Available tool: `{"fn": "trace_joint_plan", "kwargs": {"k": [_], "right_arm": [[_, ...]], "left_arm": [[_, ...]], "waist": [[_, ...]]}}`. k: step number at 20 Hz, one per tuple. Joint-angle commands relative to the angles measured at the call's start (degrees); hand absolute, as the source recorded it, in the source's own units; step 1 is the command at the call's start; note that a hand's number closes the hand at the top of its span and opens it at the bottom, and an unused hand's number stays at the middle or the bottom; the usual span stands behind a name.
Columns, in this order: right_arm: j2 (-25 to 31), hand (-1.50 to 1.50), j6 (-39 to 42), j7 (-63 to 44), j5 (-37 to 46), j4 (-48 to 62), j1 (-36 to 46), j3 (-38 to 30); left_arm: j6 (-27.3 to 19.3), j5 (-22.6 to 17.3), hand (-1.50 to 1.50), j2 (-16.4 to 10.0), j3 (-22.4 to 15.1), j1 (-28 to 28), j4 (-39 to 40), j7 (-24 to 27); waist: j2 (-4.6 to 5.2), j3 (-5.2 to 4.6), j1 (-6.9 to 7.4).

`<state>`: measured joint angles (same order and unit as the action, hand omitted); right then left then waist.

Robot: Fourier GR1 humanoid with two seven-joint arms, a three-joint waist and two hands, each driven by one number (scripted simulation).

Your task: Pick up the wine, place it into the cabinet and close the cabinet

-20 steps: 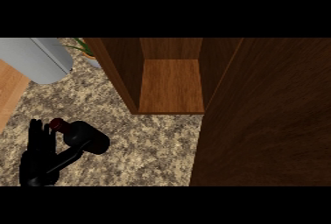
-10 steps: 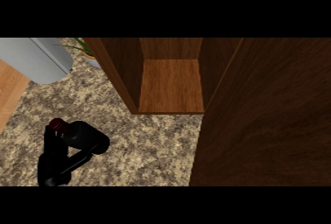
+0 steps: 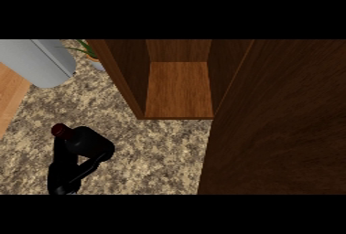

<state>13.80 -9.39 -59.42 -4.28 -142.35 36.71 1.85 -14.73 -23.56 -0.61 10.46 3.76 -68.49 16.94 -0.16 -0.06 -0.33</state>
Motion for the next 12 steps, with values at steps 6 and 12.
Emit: {"fn": "trace_joint_plan", "kwargs": {"k": [6,12], "right_arm": [[0.41,-1.50,-4.17,-10.12,0.20,-6.83,2.83,1.42],[1.58,-1.50,-0.15,-6.09,-7.26,-8.17,-3.33,-4.13]], "left_arm": [[3.07,-0.40,-1.50,-0.26,1.74,-4.97,9.38,5.75],[7.06,-4.16,1.50,-1.49,3.84,-7.89,11.11,5.58]], "waist": [[-0.07,-0.03,-0.11],[-0.02,0.06,-0.15]]}}
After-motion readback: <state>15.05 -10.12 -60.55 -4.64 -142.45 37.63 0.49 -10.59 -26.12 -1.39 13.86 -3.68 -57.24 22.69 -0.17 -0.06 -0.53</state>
